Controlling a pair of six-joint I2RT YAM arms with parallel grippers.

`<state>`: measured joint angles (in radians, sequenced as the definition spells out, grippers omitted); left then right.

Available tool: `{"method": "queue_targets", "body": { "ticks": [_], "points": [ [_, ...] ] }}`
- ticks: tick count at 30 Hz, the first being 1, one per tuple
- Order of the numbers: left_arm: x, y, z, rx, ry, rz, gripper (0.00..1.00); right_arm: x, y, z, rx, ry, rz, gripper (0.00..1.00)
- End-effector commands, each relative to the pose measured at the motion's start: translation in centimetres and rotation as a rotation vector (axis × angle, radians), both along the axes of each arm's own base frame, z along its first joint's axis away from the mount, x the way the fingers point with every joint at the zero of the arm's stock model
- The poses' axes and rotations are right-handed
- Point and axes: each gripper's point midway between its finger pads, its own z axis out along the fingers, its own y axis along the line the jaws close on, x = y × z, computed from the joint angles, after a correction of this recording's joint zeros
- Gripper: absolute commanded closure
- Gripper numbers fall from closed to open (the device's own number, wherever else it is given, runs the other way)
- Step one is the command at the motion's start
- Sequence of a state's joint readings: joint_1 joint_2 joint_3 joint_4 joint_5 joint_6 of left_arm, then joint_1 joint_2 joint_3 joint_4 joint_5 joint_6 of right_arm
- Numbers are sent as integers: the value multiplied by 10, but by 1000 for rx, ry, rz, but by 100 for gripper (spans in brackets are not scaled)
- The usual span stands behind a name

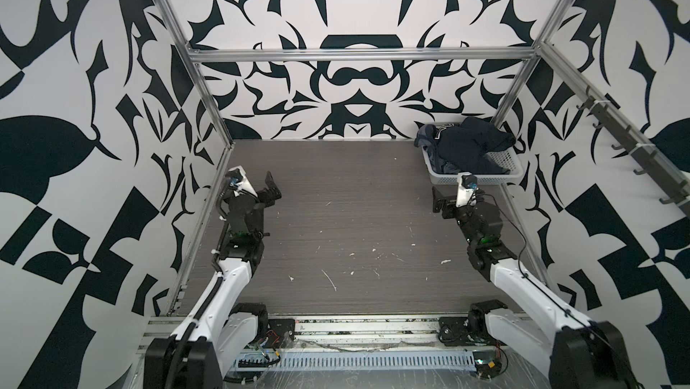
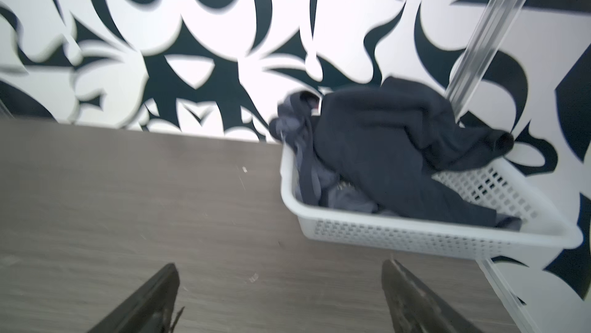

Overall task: Fold and stack the tank tops
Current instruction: 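Reach the right gripper into the white basket and grasp a navy tank top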

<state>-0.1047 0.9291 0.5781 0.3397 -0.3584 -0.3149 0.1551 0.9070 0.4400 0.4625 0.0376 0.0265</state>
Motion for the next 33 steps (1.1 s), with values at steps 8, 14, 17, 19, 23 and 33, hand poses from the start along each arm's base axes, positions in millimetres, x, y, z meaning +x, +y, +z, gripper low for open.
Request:
{"method": "queue_targets", "body": {
  "ticks": [8, 14, 17, 19, 23, 33],
  "points": [
    [-44, -2, -36, -310, 432, 72, 1, -43, -37, 61, 397, 114, -234, 0],
    [-34, -48, -41, -408, 416, -184, 1, -19, -22, 68, 413, 140, -173, 3],
    [-35, -55, -43, -439, 415, -217, 1, 13, -22, 52, 329, 285, -219, 6],
    [-34, -60, -43, -439, 422, -251, 1, 37, -23, 43, 300, 342, -244, 7],
    [-38, -62, -42, -420, 424, -267, 1, 86, -30, 27, 347, 400, -276, 11],
    [-75, -50, -25, -341, 349, -256, 1, 196, -82, -19, 508, 497, -326, 32]
  ]
}}
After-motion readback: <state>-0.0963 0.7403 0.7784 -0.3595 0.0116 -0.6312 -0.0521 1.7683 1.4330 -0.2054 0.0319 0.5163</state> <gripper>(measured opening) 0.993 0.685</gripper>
